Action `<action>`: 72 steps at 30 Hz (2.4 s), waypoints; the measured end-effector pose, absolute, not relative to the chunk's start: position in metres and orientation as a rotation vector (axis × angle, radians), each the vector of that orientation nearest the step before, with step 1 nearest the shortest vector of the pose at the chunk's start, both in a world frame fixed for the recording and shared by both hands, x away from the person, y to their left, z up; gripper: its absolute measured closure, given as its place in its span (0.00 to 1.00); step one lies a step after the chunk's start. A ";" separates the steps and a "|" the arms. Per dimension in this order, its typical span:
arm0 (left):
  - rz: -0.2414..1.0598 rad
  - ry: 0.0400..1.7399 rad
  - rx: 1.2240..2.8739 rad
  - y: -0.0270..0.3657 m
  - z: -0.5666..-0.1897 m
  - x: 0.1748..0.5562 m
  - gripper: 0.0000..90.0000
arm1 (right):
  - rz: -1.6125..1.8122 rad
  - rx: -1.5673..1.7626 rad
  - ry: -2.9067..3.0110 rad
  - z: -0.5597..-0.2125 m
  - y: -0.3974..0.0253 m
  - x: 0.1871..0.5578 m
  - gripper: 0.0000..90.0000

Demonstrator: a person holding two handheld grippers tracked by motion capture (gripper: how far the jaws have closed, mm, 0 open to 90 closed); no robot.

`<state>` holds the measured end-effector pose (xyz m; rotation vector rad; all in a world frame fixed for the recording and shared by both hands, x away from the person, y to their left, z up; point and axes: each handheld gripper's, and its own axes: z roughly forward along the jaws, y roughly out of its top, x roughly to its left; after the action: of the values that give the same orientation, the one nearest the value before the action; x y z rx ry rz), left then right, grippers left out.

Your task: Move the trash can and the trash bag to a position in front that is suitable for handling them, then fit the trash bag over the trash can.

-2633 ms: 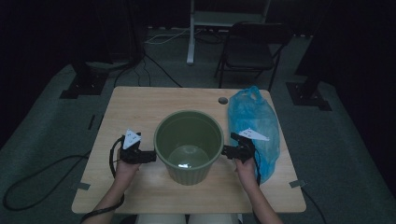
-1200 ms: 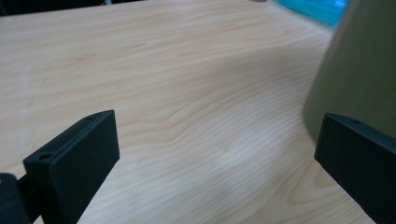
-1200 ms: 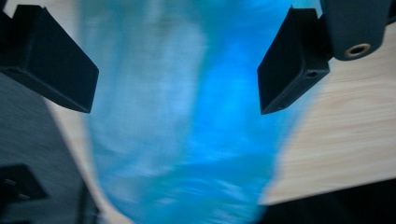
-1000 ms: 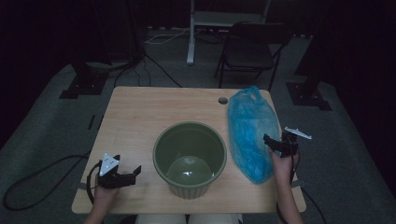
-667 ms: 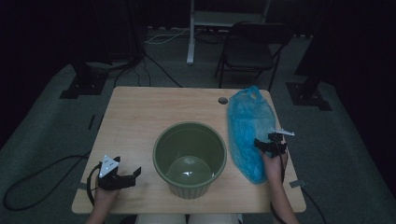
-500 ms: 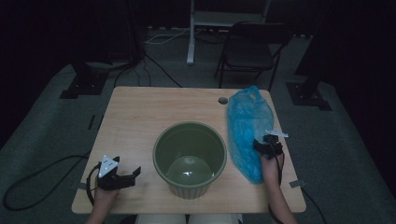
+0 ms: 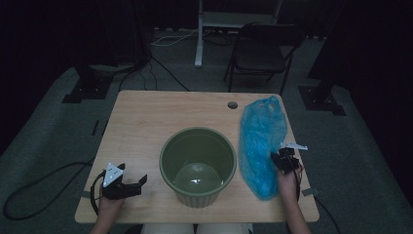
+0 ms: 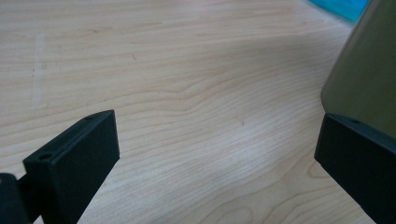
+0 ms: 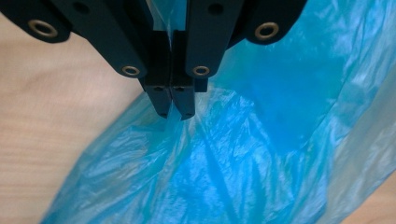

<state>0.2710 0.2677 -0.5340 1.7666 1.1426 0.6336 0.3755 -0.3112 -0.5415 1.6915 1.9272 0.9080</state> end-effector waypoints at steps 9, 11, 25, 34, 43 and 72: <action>0.673 1.122 1.755 0.268 -0.540 0.274 0.01 | 0.958 1.587 2.032 -0.536 -0.309 0.339 1.00; 0.687 1.129 1.746 0.269 -0.540 0.273 0.01 | 1.027 1.590 2.081 -0.530 -0.314 0.322 1.00; 0.698 1.138 1.721 0.270 -0.540 0.270 0.01 | 1.066 1.628 2.162 -0.542 -0.326 0.226 1.00; 0.712 1.141 1.711 0.270 -0.540 0.270 0.01 | 1.125 1.605 2.038 -0.520 -0.330 0.198 0.37; 0.702 1.139 1.706 0.271 -0.540 0.270 0.01 | 1.172 1.630 1.924 -0.489 -0.361 0.251 0.20; 0.701 1.152 1.700 0.272 -0.540 0.271 0.01 | 0.959 1.393 2.145 -0.544 -0.270 0.355 1.00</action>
<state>0.2711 0.2723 -0.5399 1.6997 1.1520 0.7014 0.3552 -0.2701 -0.5439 1.3932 2.1454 0.9593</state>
